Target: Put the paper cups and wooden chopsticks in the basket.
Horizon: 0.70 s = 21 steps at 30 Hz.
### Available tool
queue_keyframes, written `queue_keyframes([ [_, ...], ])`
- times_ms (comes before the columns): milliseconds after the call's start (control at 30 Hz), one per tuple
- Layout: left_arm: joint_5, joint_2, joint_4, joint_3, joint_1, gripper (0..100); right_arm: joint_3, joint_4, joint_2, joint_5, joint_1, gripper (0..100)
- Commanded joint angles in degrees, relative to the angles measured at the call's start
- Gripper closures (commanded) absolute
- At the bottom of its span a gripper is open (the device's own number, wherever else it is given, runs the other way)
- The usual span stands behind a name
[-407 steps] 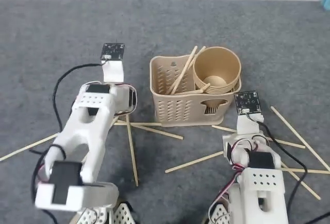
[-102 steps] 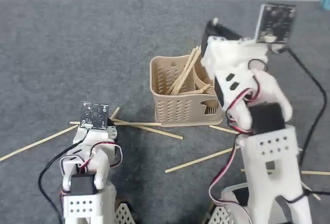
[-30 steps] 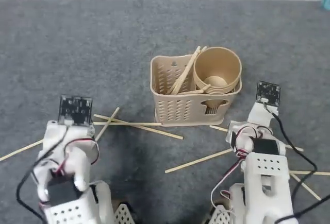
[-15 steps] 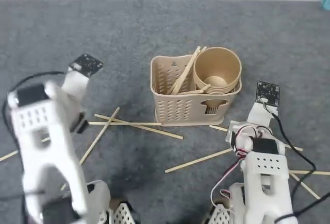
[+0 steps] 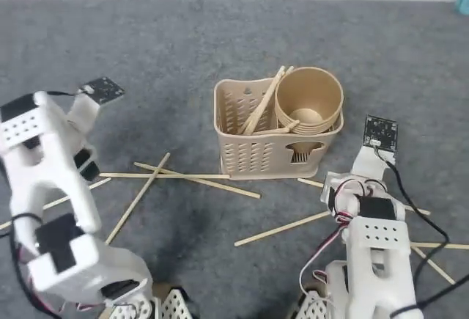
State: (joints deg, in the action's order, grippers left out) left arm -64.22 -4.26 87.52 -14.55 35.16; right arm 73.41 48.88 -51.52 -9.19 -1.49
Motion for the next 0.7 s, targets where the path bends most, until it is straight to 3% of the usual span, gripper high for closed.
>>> queue_keyframes([
  [0, -2.2, -0.7, -4.3, -2.3, 0.0, 88, -0.3, -1.3, 0.4, -0.4, 0.2, 97.2],
  [133, -2.2, -1.3, -16.0, -9.1, 0.1, 90, -0.3, -1.3, 0.4, -0.4, 0.2, 97.2],
  [267, -2.4, -0.9, -22.3, -15.2, -0.1, 90, -0.3, -1.3, 0.4, -0.4, 0.2, 97.2],
  [667, -2.9, -1.5, -23.6, -18.2, -0.5, 90, -0.3, -1.4, 0.4, -0.3, 0.2, 97.2],
])
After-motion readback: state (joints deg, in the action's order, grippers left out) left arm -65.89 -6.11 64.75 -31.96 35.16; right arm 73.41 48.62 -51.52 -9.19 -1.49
